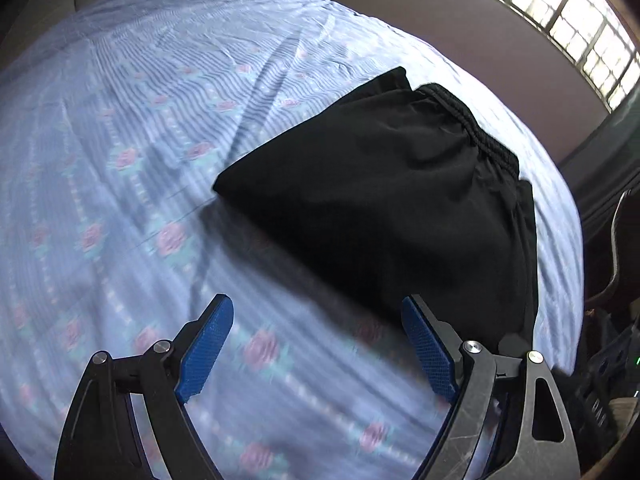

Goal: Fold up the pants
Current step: 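Grasp the folded shorts with the right tool while the left tool grasps their other side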

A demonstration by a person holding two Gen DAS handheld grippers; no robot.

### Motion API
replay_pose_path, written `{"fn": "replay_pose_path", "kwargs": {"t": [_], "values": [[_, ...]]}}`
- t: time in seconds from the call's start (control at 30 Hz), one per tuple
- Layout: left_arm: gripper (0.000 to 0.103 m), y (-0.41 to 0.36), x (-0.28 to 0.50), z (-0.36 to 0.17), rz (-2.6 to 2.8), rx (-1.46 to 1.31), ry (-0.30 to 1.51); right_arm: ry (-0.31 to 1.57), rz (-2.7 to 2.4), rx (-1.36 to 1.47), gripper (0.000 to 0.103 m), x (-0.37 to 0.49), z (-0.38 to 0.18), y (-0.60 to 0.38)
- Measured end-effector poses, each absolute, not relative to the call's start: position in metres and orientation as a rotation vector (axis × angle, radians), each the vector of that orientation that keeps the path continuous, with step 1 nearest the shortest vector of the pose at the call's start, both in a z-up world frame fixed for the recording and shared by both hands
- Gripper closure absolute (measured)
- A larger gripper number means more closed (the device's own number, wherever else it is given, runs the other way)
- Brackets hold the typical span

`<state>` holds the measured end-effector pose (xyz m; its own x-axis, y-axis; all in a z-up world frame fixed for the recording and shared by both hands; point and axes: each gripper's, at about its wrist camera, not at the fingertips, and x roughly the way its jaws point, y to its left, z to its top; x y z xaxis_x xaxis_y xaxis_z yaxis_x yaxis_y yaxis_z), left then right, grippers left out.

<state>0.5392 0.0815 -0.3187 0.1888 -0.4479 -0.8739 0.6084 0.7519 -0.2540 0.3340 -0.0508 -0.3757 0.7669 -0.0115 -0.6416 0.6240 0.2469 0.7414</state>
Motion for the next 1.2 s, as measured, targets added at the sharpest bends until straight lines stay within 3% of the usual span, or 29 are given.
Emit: {"fn": "replay_pose_path", "kwargs": {"t": [0.33, 0.4, 0.47, 0.5, 0.53, 0.57, 0.6, 0.7, 1.2], "values": [[0.026, 0.059, 0.594, -0.344, -0.749, -0.096, 1.230, 0.572, -0.489, 1.241, 0.028, 0.350, -0.381, -0.063], [0.034, 0.050, 0.600, -0.346, -0.737, -0.110, 1.239, 0.581, -0.492, 1.217, 0.030, 0.355, -0.379, -0.063], [0.057, 0.044, 0.604, -0.347, -0.742, -0.141, 1.260, 0.599, -0.492, 1.193, 0.035, 0.359, -0.377, -0.063], [0.063, 0.043, 0.606, -0.348, -0.743, -0.161, 1.275, 0.605, -0.487, 1.187, 0.044, 0.359, -0.377, -0.064], [0.077, 0.043, 0.606, -0.348, -0.750, -0.183, 1.285, 0.610, -0.470, 1.184, 0.051, 0.359, -0.376, -0.066], [0.086, 0.042, 0.605, -0.348, -0.764, -0.206, 1.297, 0.619, -0.450, 1.186, 0.066, 0.360, -0.376, -0.069], [0.086, 0.042, 0.603, -0.345, -0.757, -0.214, 1.302, 0.632, -0.428, 1.189, 0.076, 0.361, -0.377, -0.072], [0.089, 0.039, 0.589, -0.324, -0.734, -0.155, 1.239, 0.653, -0.374, 1.165, 0.087, 0.358, -0.368, -0.078], [0.091, 0.087, 0.483, -0.182, -0.722, 0.032, 1.055, 0.700, -0.185, 0.752, 0.090, 0.312, -0.205, -0.062]]}}
